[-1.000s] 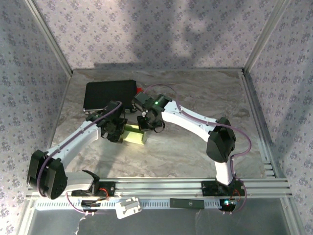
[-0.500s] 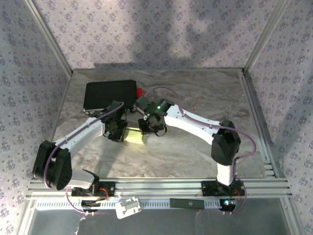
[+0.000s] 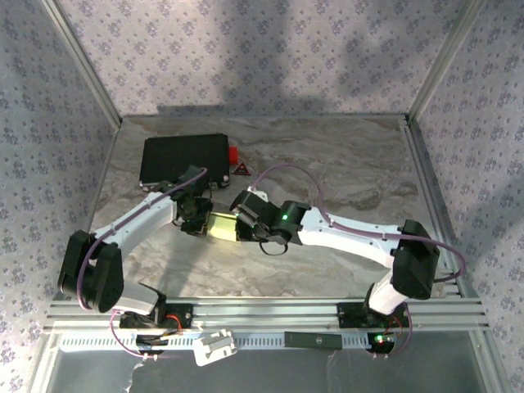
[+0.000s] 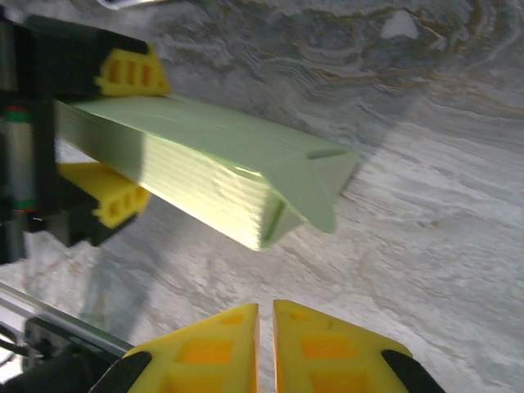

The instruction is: Fold the paper box

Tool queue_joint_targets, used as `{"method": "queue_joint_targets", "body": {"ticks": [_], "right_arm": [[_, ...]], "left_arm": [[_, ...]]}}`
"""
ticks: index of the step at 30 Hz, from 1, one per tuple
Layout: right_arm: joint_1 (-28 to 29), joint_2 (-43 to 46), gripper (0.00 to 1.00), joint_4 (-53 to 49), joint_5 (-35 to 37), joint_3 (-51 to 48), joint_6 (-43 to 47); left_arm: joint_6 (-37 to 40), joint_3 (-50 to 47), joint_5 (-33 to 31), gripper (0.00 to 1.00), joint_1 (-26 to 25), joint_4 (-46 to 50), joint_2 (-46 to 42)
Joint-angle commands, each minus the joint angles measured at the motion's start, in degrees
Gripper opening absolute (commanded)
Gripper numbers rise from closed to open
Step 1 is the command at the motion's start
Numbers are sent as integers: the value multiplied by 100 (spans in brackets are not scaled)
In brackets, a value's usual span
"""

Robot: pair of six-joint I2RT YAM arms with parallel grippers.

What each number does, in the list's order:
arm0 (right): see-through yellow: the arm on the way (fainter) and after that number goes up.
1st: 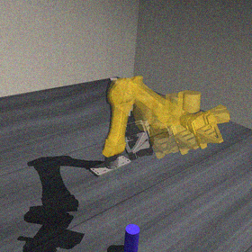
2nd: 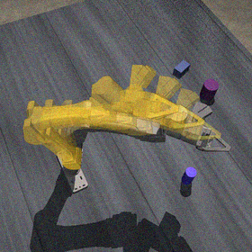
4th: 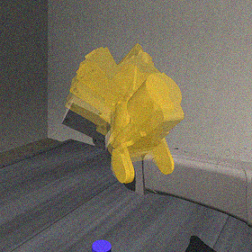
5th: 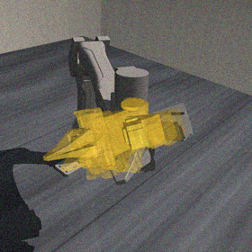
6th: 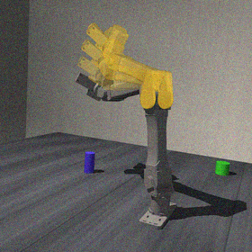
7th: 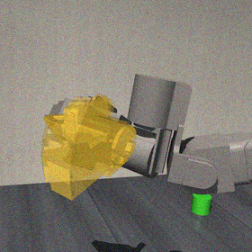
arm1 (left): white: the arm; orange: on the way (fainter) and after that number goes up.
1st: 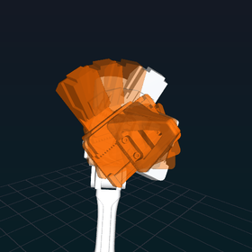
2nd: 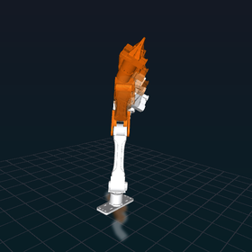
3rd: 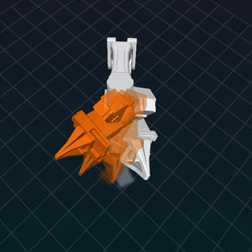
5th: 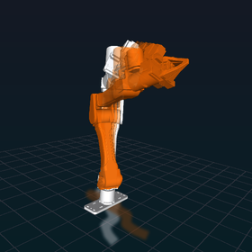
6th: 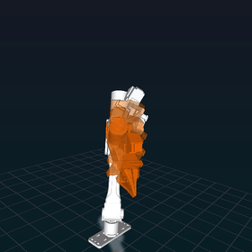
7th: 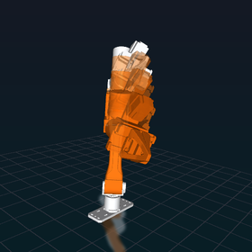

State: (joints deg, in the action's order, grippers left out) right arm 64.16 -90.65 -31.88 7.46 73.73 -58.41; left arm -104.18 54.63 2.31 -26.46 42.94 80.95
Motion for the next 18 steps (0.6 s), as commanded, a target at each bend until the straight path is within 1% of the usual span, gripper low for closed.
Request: {"method": "queue_joint_targets", "body": {"ticks": [1, 11, 15, 18], "right_arm": [[1, -208, 11, 165, 281, 304, -373], [-96, -986, 7, 88, 161, 787, -309], [-124, -1205, 6, -224, 455, 831, -346], [-193, -1379, 5, -231, 423, 769, -355]], "left_arm": [[-98, 153, 64, 52, 54, 337, 126], [-91, 218, 95, 53, 71, 390, 141], [-80, 266, 96, 53, 73, 418, 155], [-63, 289, 98, 52, 71, 448, 172]]}}
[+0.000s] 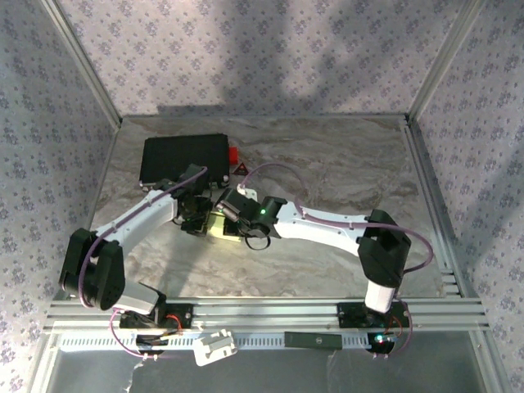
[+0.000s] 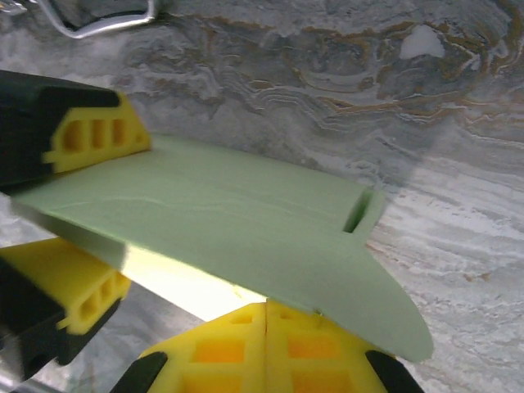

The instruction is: Fold the paper box

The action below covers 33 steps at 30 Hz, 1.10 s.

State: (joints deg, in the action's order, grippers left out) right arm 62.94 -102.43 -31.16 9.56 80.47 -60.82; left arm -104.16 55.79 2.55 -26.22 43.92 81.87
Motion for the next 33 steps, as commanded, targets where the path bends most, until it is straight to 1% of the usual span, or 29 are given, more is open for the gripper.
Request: {"method": "queue_joint_targets", "body": {"ticks": [1, 5, 6, 9, 12, 14, 15, 16, 18, 19, 21, 23, 25, 28, 31, 33], "right_arm": [[-84, -215, 5, -302, 213, 67, -122], [-58, -231, 5, -298, 257, 43, -108], [-55, -242, 4, -490, 263, 88, -83], [69, -40, 5, -582, 512, 218, 88], [210, 342, 8, -597, 797, 297, 411], [187, 614, 13, -787, 958, 321, 616], [108, 748, 16, -823, 945, 298, 812], [-22, 870, 21, -744, 770, 234, 1125], [-301, 954, 26, -580, 182, 201, 1834], [-385, 934, 28, -663, -9, 269, 2257], [-402, 790, 33, -1068, 48, 499, 2892], [-391, 589, 35, -1336, 62, 702, 3419], [-340, 330, 35, -1615, 111, 943, 3742], [-263, -62, 35, -2003, 278, 1337, 3891], [-256, -350, 34, -2329, 540, 1611, 3788], [-264, -432, 33, -2361, 631, 1674, 3768]], "left_arm": [[-64, 183, 71, 52, 47, 359, 86], [-68, 194, 78, 52, 47, 341, 115], [-78, 203, 81, 52, 47, 328, 127], [-86, 213, 101, 52, 47, 323, 159], [-168, 188, 104, 50, 47, 334, 172], [-240, 185, 97, 48, 48, 335, 179], [-254, 210, 86, 48, 47, 349, 187], [-263, 242, 80, 48, 53, 388, 199], [-263, 307, 79, 47, 56, 441, 239], [-263, 328, 96, 47, 56, 455, 261], [-254, 387, 90, 47, 56, 485, 305], [-254, 415, 98, 47, 58, 503, 328], [-260, 425, 96, 46, 58, 516, 348], [-263, 446, 99, 46, 55, 520, 377], [-263, 462, 79, 46, 64, 537, 383], [-248, 475, 75, 46, 64, 534, 391]]}}
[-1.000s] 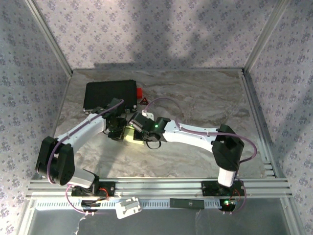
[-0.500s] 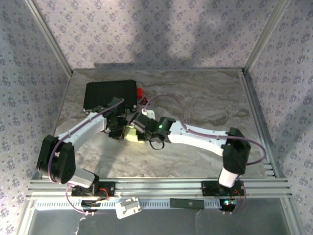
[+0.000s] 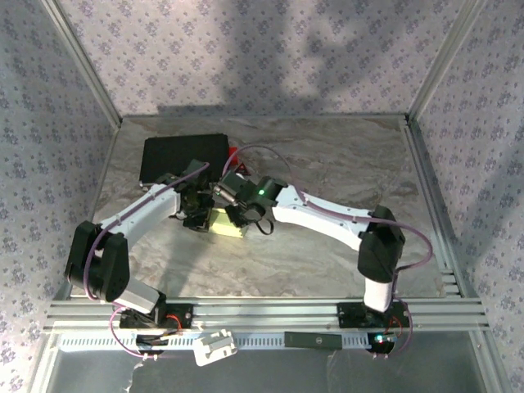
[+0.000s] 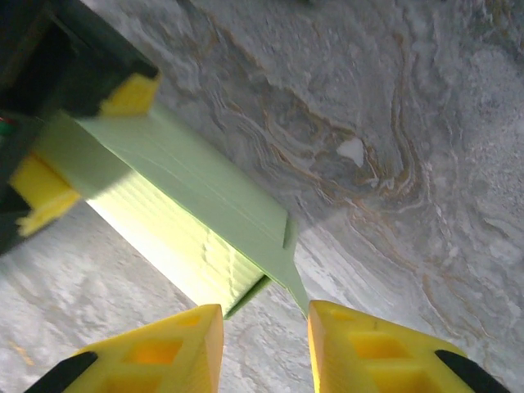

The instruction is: Fold the paper box

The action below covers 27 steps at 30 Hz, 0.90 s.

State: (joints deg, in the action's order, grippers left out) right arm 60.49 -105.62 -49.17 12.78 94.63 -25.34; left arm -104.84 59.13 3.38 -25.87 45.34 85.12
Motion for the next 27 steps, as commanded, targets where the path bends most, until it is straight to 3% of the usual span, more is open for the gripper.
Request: {"method": "queue_joint_targets", "body": {"ticks": [1, 9, 27], "right_arm": [[-9, -141, 32, -552, 341, 257, 233], [21, -182, 30, -645, 731, 231, 193], [-28, -652, 20, -864, 462, 663, 183]], "left_arm": [[-169, 153, -4, 46, 29, 402, 57], [-148, 158, 7, 46, 45, 409, 53], [-125, 202, 5, 45, 39, 484, 27]]}}
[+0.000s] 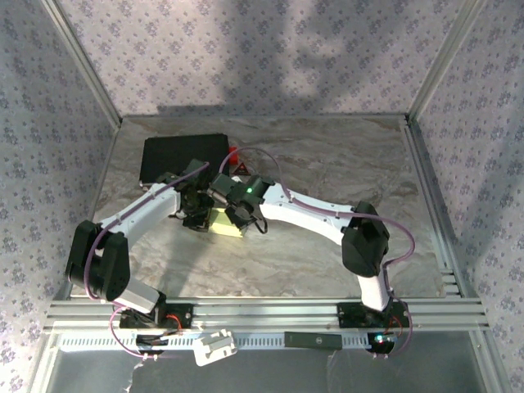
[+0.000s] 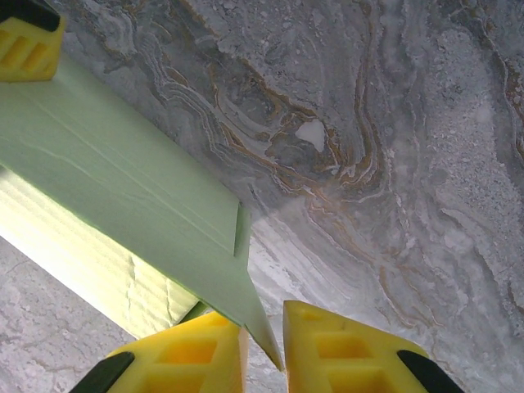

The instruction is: Fold the paper box

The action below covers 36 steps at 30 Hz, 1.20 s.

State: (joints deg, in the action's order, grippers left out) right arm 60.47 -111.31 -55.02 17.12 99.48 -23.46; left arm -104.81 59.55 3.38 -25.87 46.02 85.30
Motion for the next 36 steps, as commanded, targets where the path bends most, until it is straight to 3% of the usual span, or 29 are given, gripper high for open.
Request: {"method": "queue_joint_targets", "body": {"ticks": [1, 5, 11, 16, 19, 21, 36], "right_arm": [[-26, -98, 20, -303, 51, 173, -13], [-28, -119, 17, -312, 67, 112, -25], [-39, -81, 0, -335, 49, 251, 12], [-67, -119, 0, -649, -345, 530, 109], [-55, -155, 0, -815, -465, 679, 185], [-61, -155, 0, -874, -578, 721, 210], [-287, -102, 0, -575, -1690, 814, -387]], "left_arm": [[-130, 157, 7, 45, 42, 416, 1], [-127, 175, 3, 45, 38, 417, 5], [-98, 161, 34, 46, 26, 425, 8], [-91, 127, 29, 47, 3, 434, -25], [-54, 118, 49, 59, -4, 395, -50], [-45, 117, 50, 60, -23, 381, -77], [-105, 149, -21, 60, -129, 355, 32]]}}
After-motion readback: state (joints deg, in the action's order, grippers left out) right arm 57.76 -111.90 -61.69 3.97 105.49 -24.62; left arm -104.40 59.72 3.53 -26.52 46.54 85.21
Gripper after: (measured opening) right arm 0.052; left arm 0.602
